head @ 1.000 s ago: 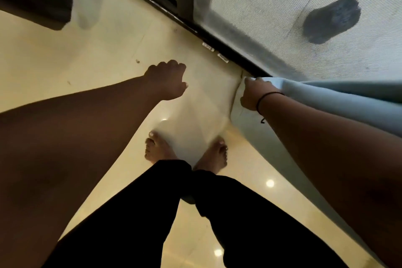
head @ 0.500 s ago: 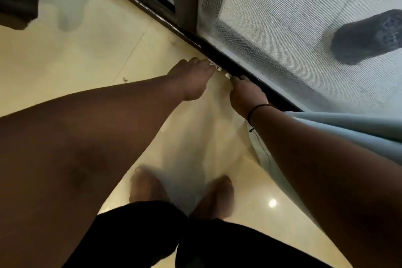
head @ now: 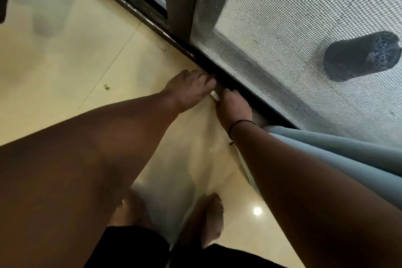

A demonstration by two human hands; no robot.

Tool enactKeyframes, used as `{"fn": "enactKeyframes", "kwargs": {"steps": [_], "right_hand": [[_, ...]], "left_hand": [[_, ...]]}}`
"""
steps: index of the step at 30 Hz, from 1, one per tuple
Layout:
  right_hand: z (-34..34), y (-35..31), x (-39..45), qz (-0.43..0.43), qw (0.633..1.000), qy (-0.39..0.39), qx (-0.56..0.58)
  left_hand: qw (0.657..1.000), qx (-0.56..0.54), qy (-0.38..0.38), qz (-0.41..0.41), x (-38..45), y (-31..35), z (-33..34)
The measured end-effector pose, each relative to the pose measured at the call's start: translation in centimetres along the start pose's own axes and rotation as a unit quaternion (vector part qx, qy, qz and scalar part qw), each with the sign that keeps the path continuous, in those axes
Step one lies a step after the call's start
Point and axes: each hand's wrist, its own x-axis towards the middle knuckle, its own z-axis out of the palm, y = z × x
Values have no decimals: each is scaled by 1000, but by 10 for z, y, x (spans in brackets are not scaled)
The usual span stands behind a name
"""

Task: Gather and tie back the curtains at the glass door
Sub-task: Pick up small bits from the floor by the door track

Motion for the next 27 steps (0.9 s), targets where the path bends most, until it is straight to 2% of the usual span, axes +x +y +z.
{"fn": "enactKeyframes", "kwargs": {"steps": [3,6,8,10,14,17,22,27], "right_hand": [[1,-1,-11,11,1000,-9,27],[0,0,-31,22,999,-21,43],[-7,-1,-53,36,997,-35,60],[-18,-4,-81,44,995,-51,70],[-56,-17,-162,-1,995,-79,64],[-92,-32,-221,-34,993,-105,39],[-162,-59,-330,-124,985,-118,-7],[-209,-66,-434,-177,982,-71,-17]], "left_hand": [[1000,-8,0,-1,-2,6,-3],[995,13,-89,-32,-16,13,-15],[987,-29,-145,-66,-37,21,-27],[970,-117,-173,-125,-64,30,-40],[907,-295,-165,-252,-139,57,-92],[875,-347,-165,-295,-196,78,-142],[862,-362,-152,-320,-280,127,-251],[879,-330,-117,-324,-350,179,-352]]}}
